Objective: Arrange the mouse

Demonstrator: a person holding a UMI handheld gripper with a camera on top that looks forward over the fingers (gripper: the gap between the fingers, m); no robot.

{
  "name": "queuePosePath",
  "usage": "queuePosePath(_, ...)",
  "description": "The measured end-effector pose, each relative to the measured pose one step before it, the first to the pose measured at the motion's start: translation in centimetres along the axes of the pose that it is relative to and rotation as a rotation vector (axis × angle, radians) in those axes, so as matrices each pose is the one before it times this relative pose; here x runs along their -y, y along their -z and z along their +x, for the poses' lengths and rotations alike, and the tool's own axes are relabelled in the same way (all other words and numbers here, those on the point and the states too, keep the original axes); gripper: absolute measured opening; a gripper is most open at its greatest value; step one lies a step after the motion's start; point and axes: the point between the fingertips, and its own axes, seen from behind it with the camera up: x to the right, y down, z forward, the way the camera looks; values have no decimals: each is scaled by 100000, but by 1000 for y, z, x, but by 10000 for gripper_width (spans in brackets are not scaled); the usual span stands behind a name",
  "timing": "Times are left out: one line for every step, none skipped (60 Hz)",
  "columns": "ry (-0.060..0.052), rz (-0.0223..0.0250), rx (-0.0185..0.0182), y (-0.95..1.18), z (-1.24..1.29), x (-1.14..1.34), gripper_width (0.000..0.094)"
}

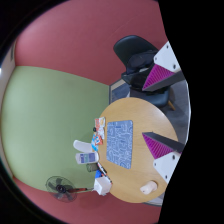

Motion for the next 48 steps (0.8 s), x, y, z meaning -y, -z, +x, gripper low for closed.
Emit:
queuePosePath(303,-131,-248,25,7,-81,842)
queuePosePath(369,-128,-349,12,-8,-95,840)
queuePosePath(361,-214,-332,40,-83,-128,841)
queuePosePath(346,-257,-353,12,-140,-143,842)
queuePosePath(340,-200,-324,49,-158,-174,841)
queuePosePath(229,-183,-340,51,-176,-187,842)
queuePosePath(157,-135,-375,84,-184,-197,843)
queuePosePath(-39,-189,-347,380,54,-348,841)
queuePosePath(-209,178,-972,372,-855,-528,841)
queuePosePath(-23,-282,-288,189,-165,-230,843)
queuePosePath(-28,-348,-294,154,-241,-318,841)
queuePosePath(38,-486,-267,180,-277,-373,841)
queuePosePath(40,-474,-199,221,-298,-416,842)
queuePosePath(125,-485,-85,226,-362,-417,840)
queuePosePath(128,-415,-22,232,-411,-459,841)
queuePosePath(63,-479,-110,249,-449,-539,842)
queuePosePath(129,-569,-99,290,-513,-592,839)
queuePosePath(393,-1049,1233,-156,224,-315,840)
queuePosePath(-107,387,-1252,714,-1853,-1340,840)
queuePosePath(234,-442,603,297,-898,-654,840)
queuePosePath(299,-343,873,251,-922,-628,840)
queuePosePath(315,-244,873,234,-962,-633,841)
queuePosePath(244,-355,860,180,-1003,-651,841)
queuePosePath(260,-337,770,182,-1008,-634,841)
queuePosePath(562,-1092,2046,-304,32,9,840)
queuePosePath(80,99,318,131,-1643,-868,841)
queuePosePath(264,-289,1123,48,-1057,-530,840)
queuePosePath(317,-223,1349,-7,-1077,-503,843)
queuePosePath(509,-757,2089,-107,-541,-113,842)
queuePosePath(120,392,558,-72,-1669,-735,840)
queuePosePath(438,-631,1916,-131,-470,-22,841)
queuePosePath(304,-147,1021,-179,-1073,-259,841)
queuePosePath(314,-31,991,-215,-1053,-199,842)
queuePosePath(368,60,1196,-254,-1092,-148,841)
queuePosePath(393,195,1305,-312,-1085,-54,844)
queuePosePath(343,334,1344,-335,-1007,35,842)
queuePosePath(260,491,1178,-342,-993,108,843)
queuePosePath(236,491,972,-388,-907,148,841)
queuePosePath(356,422,920,-440,-809,122,840)
queuePosePath(427,254,911,-492,-834,119,843)
queuePosePath(487,256,982,-530,-828,167,841)
queuePosePath(413,308,910,-532,-751,171,843)
queuePosePath(316,371,771,-534,-655,213,846)
queuePosePath(312,625,780,-695,-557,149,843)
queuePosePath(283,217,402,-476,-698,293,844)
queuePosePath(393,410,723,-683,-530,220,843)
queuePosePath(393,412,788,-590,-508,164,843)
queuePosePath(318,77,627,-494,-604,249,844)
